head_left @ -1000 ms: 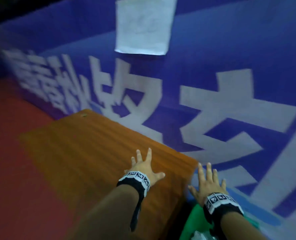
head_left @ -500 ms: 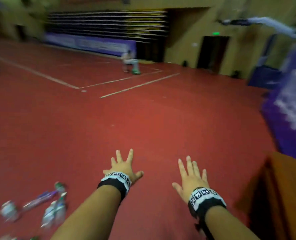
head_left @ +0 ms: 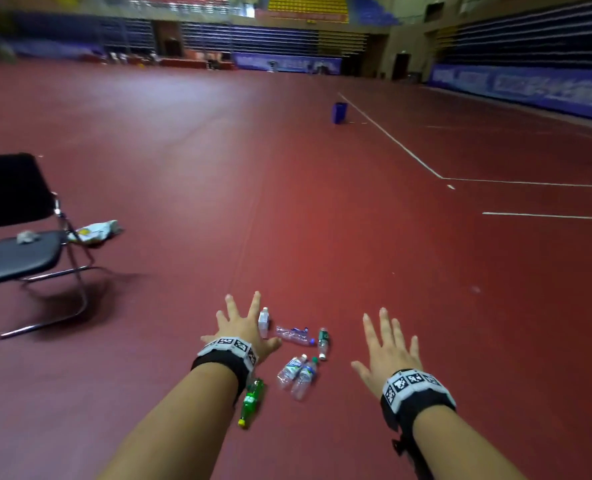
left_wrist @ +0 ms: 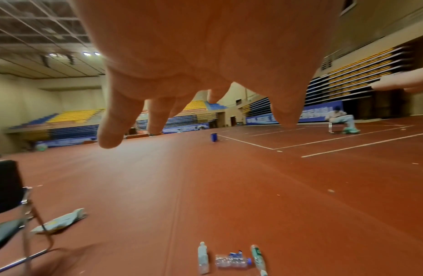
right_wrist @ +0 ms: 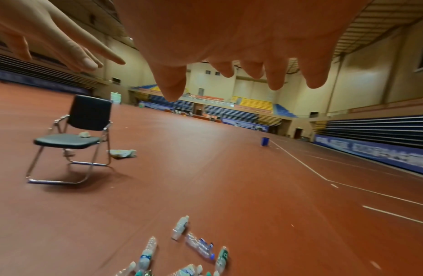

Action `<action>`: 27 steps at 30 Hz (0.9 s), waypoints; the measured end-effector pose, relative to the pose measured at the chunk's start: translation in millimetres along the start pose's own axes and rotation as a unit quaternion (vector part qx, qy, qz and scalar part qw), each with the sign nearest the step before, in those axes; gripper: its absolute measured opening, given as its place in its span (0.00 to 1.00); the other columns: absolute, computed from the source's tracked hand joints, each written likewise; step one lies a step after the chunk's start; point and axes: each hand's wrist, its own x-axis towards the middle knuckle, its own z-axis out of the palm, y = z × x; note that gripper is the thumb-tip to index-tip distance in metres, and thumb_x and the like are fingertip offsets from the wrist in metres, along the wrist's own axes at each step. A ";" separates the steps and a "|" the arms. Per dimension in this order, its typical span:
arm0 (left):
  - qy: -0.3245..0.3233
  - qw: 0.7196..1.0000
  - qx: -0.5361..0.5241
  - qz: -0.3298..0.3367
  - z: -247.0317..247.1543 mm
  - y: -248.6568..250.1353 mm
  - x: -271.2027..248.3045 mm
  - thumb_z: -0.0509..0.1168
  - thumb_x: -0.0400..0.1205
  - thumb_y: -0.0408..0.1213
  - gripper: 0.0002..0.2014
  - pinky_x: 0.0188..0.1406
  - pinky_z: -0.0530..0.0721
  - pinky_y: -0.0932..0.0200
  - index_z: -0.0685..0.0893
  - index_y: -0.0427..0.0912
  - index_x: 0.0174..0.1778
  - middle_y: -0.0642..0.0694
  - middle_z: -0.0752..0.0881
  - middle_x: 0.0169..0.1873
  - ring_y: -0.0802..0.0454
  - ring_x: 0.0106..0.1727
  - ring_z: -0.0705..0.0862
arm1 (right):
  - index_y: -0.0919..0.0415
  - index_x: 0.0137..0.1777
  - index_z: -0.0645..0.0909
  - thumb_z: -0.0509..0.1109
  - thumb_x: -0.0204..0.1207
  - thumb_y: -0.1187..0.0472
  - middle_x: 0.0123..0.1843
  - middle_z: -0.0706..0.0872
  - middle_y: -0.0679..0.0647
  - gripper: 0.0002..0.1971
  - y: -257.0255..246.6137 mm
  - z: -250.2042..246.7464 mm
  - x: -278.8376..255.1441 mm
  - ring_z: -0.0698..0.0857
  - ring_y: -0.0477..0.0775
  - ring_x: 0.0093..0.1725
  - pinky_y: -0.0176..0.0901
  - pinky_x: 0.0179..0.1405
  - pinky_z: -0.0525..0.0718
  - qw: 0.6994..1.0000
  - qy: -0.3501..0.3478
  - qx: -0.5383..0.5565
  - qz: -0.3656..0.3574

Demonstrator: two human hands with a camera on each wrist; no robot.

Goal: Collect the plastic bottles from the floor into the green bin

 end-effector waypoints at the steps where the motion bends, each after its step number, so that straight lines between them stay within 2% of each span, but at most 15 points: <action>1: 0.000 1.000 -0.001 -0.014 1.0 6.6 7.8 0.67 0.72 0.70 0.54 0.71 0.64 0.20 0.32 0.70 0.80 0.44 0.31 0.84 0.34 0.85 0.45 | 0.49 0.82 0.22 0.57 0.83 0.36 0.83 0.21 0.56 0.47 7.7 -2.6 16.9 0.34 0.60 0.86 0.67 0.84 0.44 1.000 -0.007 -0.003 -0.012; 3: 0.002 0.999 -0.014 -0.032 4.0 25.2 24.8 0.67 0.72 0.69 0.54 0.73 0.65 0.22 0.31 0.70 0.80 0.43 0.31 0.83 0.33 0.85 0.45 | 0.51 0.79 0.20 0.56 0.83 0.36 0.84 0.22 0.57 0.48 28.3 -9.8 49.6 0.33 0.61 0.86 0.68 0.84 0.44 1.000 -0.012 -0.008 -0.016; 8: 0.015 0.997 -0.042 -0.058 2.4 79.8 82.1 0.66 0.71 0.70 0.54 0.74 0.65 0.25 0.31 0.71 0.79 0.43 0.30 0.83 0.34 0.85 0.44 | 0.54 0.84 0.24 0.56 0.83 0.36 0.84 0.24 0.60 0.48 72.2 -29.5 137.9 0.33 0.64 0.86 0.69 0.84 0.45 1.000 -0.001 -0.017 -0.012; 13: -0.017 0.995 -0.033 -0.091 2.4 103.0 133.9 0.65 0.73 0.70 0.53 0.72 0.62 0.19 0.29 0.71 0.79 0.45 0.28 0.83 0.37 0.86 0.44 | 0.55 0.81 0.21 0.54 0.83 0.36 0.83 0.22 0.59 0.47 52.8 -31.7 215.2 0.33 0.63 0.86 0.71 0.82 0.42 0.996 -0.014 -0.043 -0.075; 17: -0.038 0.993 -0.025 -0.108 7.0 102.6 208.6 0.65 0.73 0.70 0.53 0.72 0.61 0.19 0.29 0.70 0.79 0.45 0.28 0.83 0.36 0.86 0.43 | 0.56 0.78 0.19 0.54 0.84 0.37 0.78 0.19 0.58 0.47 35.2 -30.3 287.4 0.32 0.63 0.86 0.73 0.81 0.39 0.995 -0.035 -0.055 -0.073; 19: -0.041 0.995 -0.010 -0.092 1.3 109.1 257.0 0.65 0.74 0.69 0.53 0.73 0.60 0.20 0.29 0.70 0.79 0.44 0.28 0.83 0.36 0.86 0.43 | 0.56 0.78 0.19 0.53 0.84 0.36 0.77 0.19 0.58 0.46 34.4 -33.9 328.2 0.32 0.63 0.86 0.73 0.81 0.40 0.996 -0.037 -0.059 -0.060; 22: -0.055 0.998 0.028 -0.033 -15.6 136.8 335.9 0.67 0.75 0.66 0.53 0.74 0.59 0.21 0.29 0.70 0.79 0.44 0.28 0.83 0.37 0.86 0.42 | 0.55 0.78 0.19 0.53 0.84 0.36 0.80 0.21 0.58 0.47 45.9 -46.1 385.2 0.34 0.62 0.86 0.71 0.82 0.42 0.998 -0.035 -0.060 -0.012; 25: -0.080 0.996 0.038 0.027 -23.4 173.4 406.3 0.69 0.75 0.64 0.54 0.75 0.58 0.22 0.30 0.70 0.80 0.44 0.29 0.83 0.38 0.86 0.43 | 0.54 0.81 0.21 0.53 0.84 0.36 0.84 0.24 0.59 0.47 59.7 -48.2 433.9 0.35 0.62 0.86 0.71 0.83 0.43 0.996 -0.053 -0.057 0.046; 27: -0.101 0.993 0.046 0.044 -14.5 187.0 450.8 0.70 0.74 0.63 0.54 0.75 0.59 0.22 0.31 0.70 0.80 0.44 0.30 0.84 0.38 0.86 0.44 | 0.55 0.82 0.21 0.53 0.84 0.37 0.83 0.22 0.59 0.46 65.8 -37.5 460.4 0.34 0.62 0.86 0.70 0.83 0.43 0.993 -0.084 -0.046 0.070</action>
